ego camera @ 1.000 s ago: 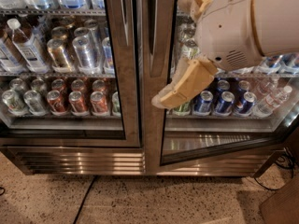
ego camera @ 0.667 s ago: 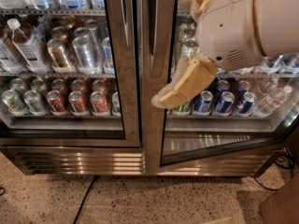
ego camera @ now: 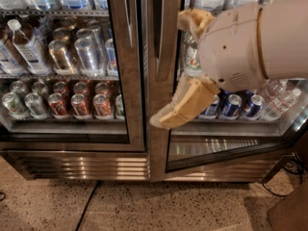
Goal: Open right fridge door
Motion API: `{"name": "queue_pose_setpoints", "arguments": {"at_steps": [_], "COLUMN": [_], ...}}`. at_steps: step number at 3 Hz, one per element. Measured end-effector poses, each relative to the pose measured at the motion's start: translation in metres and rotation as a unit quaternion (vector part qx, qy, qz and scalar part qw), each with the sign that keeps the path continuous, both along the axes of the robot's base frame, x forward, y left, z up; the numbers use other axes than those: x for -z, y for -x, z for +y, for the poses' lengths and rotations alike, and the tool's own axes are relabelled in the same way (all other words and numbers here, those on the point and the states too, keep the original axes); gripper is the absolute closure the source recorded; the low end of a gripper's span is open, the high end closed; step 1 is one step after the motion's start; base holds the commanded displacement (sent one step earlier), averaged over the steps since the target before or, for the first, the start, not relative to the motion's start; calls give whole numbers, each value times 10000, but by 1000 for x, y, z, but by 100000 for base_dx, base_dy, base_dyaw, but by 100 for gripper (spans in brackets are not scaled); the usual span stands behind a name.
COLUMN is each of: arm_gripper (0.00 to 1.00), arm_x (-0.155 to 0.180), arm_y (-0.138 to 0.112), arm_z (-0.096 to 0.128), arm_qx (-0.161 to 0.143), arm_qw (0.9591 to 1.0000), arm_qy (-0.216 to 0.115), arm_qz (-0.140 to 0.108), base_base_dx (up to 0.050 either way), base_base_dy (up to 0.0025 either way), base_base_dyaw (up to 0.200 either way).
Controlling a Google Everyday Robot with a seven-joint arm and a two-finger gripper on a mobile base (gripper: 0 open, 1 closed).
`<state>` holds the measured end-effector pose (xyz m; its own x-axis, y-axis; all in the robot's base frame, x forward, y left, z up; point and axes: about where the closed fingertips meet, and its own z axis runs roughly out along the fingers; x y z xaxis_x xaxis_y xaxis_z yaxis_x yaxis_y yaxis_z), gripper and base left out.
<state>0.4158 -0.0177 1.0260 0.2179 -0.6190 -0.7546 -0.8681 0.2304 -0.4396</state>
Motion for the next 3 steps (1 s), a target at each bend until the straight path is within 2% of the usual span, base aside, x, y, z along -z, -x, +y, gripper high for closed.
{"name": "queue_pose_setpoints", "arguments": {"at_steps": [1, 2, 3], "arm_gripper": [0, 0, 0], "arm_x": [42, 64, 64], "arm_y": [38, 65, 65], "arm_z": [2, 9, 9], "arm_qx": [-51, -149, -149], "arm_qw": [9997, 9977, 9978], "arm_qy": [-214, -589, -588], "arm_qz": [133, 284, 284], "base_base_dx": [0, 0, 0], "base_base_dy": [0, 0, 0], "base_base_dyaw": [0, 0, 0]}}
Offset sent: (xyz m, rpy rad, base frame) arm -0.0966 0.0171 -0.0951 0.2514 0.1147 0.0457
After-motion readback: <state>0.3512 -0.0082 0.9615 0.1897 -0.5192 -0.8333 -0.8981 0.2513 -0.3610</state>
